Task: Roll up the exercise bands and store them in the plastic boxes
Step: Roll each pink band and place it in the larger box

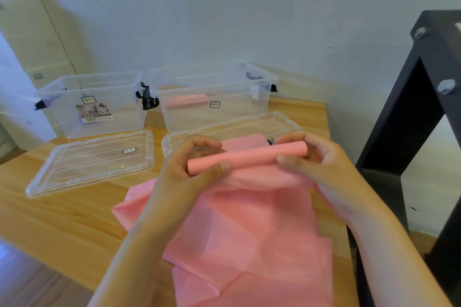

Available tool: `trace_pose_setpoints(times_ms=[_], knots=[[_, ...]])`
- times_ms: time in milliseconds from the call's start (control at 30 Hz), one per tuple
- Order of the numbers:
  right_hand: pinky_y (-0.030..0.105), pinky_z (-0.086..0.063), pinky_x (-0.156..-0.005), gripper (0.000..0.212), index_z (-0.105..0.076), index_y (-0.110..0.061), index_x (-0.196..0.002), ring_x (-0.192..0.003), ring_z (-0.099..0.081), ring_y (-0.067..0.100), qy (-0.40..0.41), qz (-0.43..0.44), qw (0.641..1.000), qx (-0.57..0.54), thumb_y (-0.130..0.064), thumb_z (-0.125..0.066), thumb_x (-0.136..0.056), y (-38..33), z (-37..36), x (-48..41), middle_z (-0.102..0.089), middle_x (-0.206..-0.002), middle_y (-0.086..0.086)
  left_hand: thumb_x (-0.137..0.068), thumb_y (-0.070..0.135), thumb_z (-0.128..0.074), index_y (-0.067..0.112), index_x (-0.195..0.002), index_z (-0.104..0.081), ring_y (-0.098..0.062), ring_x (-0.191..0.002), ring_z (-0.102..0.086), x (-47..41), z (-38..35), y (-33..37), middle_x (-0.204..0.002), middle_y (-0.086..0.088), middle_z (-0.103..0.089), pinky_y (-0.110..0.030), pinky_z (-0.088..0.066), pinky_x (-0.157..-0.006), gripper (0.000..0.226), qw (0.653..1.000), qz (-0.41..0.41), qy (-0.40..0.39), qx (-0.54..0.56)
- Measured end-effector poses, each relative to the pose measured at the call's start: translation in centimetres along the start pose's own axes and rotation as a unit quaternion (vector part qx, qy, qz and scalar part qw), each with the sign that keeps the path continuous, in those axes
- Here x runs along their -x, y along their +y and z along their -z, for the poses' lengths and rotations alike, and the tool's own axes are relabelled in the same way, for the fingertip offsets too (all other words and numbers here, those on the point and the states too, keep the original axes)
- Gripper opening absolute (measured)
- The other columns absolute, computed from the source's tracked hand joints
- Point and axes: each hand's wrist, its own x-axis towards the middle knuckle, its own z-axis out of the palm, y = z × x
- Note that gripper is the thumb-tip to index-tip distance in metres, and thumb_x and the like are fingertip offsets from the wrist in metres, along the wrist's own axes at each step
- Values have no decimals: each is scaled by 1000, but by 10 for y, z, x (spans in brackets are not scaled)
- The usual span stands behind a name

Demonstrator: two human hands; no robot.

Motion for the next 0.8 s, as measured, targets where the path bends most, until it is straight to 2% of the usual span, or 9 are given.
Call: trace_pose_setpoints(times_ms=[133,233,300,367,400,500,567,700,800], knots=[[12,-47,-59,25,-68,-6,-97,-73,-62,5,2,-24,1000,-3,-11,-70,-73,0,-2,-1,-68,-85,-4,-67,10,-76,30,-85,-67,-15,-91,-69,0,3,-1,-97,-5,-74,-22,-54,-75,28,999,-7,19,31],[13,-49,-62,25,-68,-6,-93,-74,-63,5,12,-6,1000,3,-10,-72,-69,0,-2,0,-69,-84,-4,-70,9,-81,22,-91,-66,-5,-86,-68,2,-1,3,-93,5,-74,-22,-54,-73,29,999,10,19,24],[14,-50,-64,22,-68,-9,-88,-75,-63,5,13,3,1000,11,-6,-74,-67,-1,-2,0,-69,-83,-5,-79,17,-77,18,-96,-65,3,-86,-66,2,-2,4,-90,15,-73,-25,-53,-80,21,999,30,11,-7],[14,-50,-65,21,-68,-10,-85,-75,-63,6,4,8,1000,18,-1,-74,-67,-2,-1,0,-68,-81,-6,-80,29,-76,22,-96,-66,-5,-89,-67,2,-1,4,-95,6,-75,-30,-50,-86,20,999,41,-8,-28],[15,-50,-65,21,-67,-9,-85,-75,-63,7,1,10,1000,20,0,-74,-67,-2,-1,0,-68,-82,-4,-78,32,-77,23,-94,-66,-7,-88,-67,2,0,4,-95,3,-74,-28,-50,-84,21,998,39,-17,-35],[15,-50,-64,23,-67,-8,-85,-76,-62,8,0,16,1000,15,-3,-74,-64,-3,0,1,-67,-83,-2,-70,23,-80,26,-89,-68,-8,-84,-65,2,1,4,-91,3,-72,-19,-50,-74,23,998,27,-39,-36],[15,-49,-64,25,-67,-8,-88,-77,-62,8,-1,10,1000,11,-7,-74,-63,-3,0,1,-67,-85,-1,-66,18,-78,23,-86,-69,-9,-80,-62,1,1,3,-86,1,-69,-18,-50,-69,22,999,11,-29,-33],[11,-46,-58,26,-67,-5,-96,-71,-62,4,-10,-21,1000,7,-4,-72,-71,-3,-1,1,-67,-81,-3,-64,14,-79,24,-80,-69,-10,-83,-65,1,1,3,-88,0,-72,-25,-52,-73,22,999,-14,5,-31],[9,-44,-55,26,-68,-5,-101,-67,-62,2,-4,-37,999,10,-6,-71,-76,-2,0,1,-68,-78,-4,-63,11,-78,28,-79,-68,-9,-86,-67,1,0,5,-91,2,-74,-24,-53,-76,26,999,-25,6,-30]])
